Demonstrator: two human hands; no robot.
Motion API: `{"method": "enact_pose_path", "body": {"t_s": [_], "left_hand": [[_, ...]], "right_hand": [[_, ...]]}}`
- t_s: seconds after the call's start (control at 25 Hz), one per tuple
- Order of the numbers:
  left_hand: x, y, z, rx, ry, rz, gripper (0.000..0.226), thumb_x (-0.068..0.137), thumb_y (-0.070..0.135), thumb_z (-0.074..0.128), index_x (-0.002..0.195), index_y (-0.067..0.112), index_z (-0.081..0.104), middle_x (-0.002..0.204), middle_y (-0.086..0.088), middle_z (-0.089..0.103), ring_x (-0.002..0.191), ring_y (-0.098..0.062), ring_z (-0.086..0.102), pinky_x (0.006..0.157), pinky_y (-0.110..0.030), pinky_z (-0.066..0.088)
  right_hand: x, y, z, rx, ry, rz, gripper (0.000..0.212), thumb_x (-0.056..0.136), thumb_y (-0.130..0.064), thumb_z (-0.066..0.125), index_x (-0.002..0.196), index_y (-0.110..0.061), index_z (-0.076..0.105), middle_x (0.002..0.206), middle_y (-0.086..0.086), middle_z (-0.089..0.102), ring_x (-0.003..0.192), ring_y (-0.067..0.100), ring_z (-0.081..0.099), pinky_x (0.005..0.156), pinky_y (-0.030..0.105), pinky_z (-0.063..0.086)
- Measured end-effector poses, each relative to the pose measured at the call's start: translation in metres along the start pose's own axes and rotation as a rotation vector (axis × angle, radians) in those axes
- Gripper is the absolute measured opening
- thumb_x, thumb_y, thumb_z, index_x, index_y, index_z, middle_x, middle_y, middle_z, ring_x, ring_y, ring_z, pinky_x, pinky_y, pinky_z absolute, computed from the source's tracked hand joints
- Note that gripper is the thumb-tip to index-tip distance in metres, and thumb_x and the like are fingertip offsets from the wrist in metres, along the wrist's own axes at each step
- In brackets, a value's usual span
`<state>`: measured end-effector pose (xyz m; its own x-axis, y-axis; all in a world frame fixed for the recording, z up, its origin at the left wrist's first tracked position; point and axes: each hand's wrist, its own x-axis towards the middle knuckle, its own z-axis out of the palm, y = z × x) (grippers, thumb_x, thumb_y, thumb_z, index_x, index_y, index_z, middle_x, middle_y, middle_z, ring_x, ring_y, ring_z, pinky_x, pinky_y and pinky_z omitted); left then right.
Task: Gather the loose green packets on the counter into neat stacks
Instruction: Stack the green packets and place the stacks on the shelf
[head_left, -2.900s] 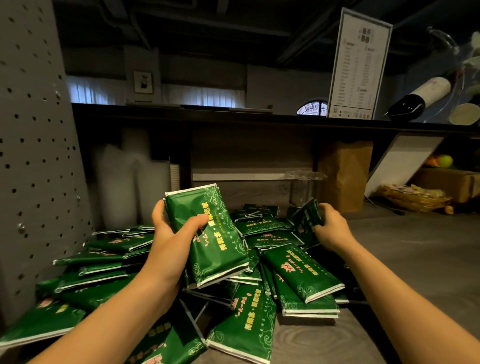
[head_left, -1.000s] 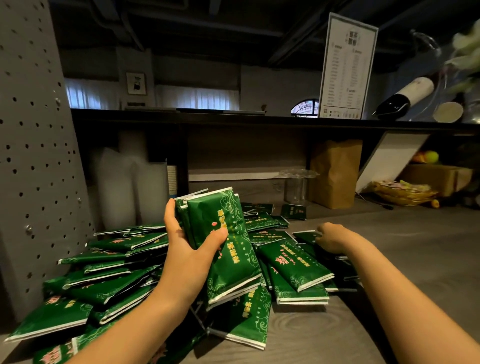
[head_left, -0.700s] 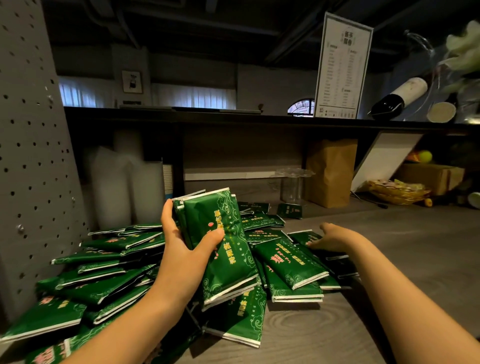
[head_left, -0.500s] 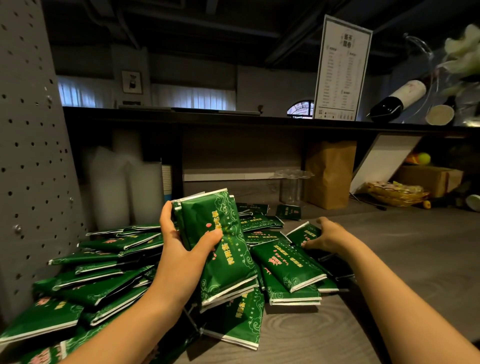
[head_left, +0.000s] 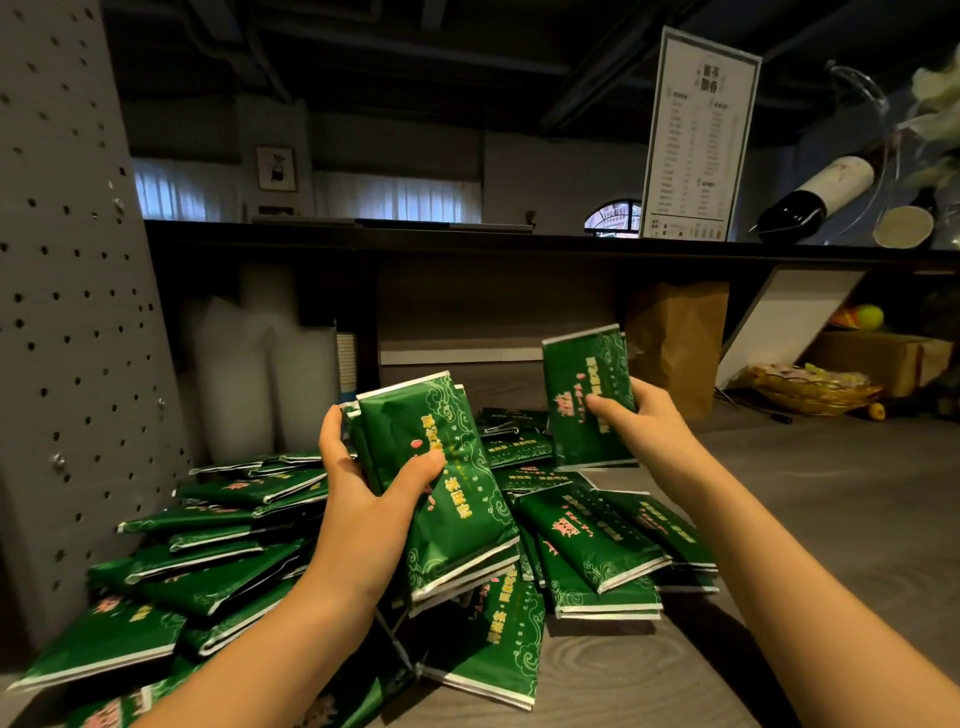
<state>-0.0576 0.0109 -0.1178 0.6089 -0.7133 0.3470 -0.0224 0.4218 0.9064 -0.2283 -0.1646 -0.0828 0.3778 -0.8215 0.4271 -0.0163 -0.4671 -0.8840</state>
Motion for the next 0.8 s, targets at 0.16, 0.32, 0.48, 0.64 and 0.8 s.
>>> {"method": "enact_pose_path", "body": {"t_s": [0.16, 0.32, 0.48, 0.64, 0.8], "left_hand": [[0.004, 0.000, -0.002, -0.018, 0.036, -0.023, 0.077, 0.080, 0.019, 0.068, 0.135, 0.051, 0.024, 0.115, 0.003, 0.063, 0.103, -0.024, 0.064, 0.091, -0.050, 0.051], [0.005, -0.003, -0.001, -0.065, 0.054, -0.056, 0.072, 0.085, 0.021, 0.064, 0.138, 0.047, 0.024, 0.117, 0.000, 0.063, 0.099, -0.023, 0.066, 0.085, -0.046, 0.053], [0.004, 0.001, 0.000, -0.124, 0.052, -0.062, 0.086, 0.072, 0.052, 0.057, 0.144, 0.046, 0.012, 0.128, 0.001, 0.056, 0.106, -0.019, 0.062, 0.081, -0.039, 0.053], [0.002, 0.007, 0.001, -0.139, 0.015, -0.067, 0.099, 0.064, 0.068, 0.062, 0.145, 0.036, 0.016, 0.127, -0.004, 0.057, 0.103, -0.019, 0.063, 0.085, -0.043, 0.053], [0.002, 0.022, 0.000, -0.030, -0.028, -0.050, 0.113, 0.049, 0.048, 0.082, 0.142, 0.039, 0.018, 0.125, -0.005, 0.061, 0.108, -0.024, 0.063, 0.093, -0.050, 0.049]], "right_hand": [[-0.026, -0.030, 0.032, 0.360, -0.291, 0.054, 0.029, 0.091, -0.006, 0.053, 0.117, -0.019, 0.056, 0.092, 0.004, 0.072, 0.073, 0.016, 0.070, 0.062, 0.029, 0.058], [-0.046, -0.032, 0.064, 0.367, -0.500, 0.043, 0.034, 0.091, -0.004, 0.052, 0.113, -0.029, 0.056, 0.100, 0.002, 0.072, 0.082, 0.018, 0.070, 0.069, 0.029, 0.058], [-0.059, -0.028, 0.086, 0.278, -0.519, -0.044, 0.039, 0.094, -0.007, 0.051, 0.119, -0.037, 0.049, 0.114, -0.005, 0.068, 0.101, 0.013, 0.066, 0.085, 0.028, 0.055], [-0.067, -0.028, 0.100, 0.210, -0.498, -0.127, 0.060, 0.092, -0.023, 0.055, 0.143, -0.037, 0.028, 0.135, -0.011, 0.052, 0.123, 0.008, 0.052, 0.105, 0.038, 0.043], [-0.066, -0.036, 0.104, 0.211, -0.529, -0.090, 0.069, 0.095, -0.017, 0.048, 0.148, -0.042, 0.011, 0.133, -0.025, 0.048, 0.116, -0.008, 0.051, 0.106, 0.030, 0.041]]}}
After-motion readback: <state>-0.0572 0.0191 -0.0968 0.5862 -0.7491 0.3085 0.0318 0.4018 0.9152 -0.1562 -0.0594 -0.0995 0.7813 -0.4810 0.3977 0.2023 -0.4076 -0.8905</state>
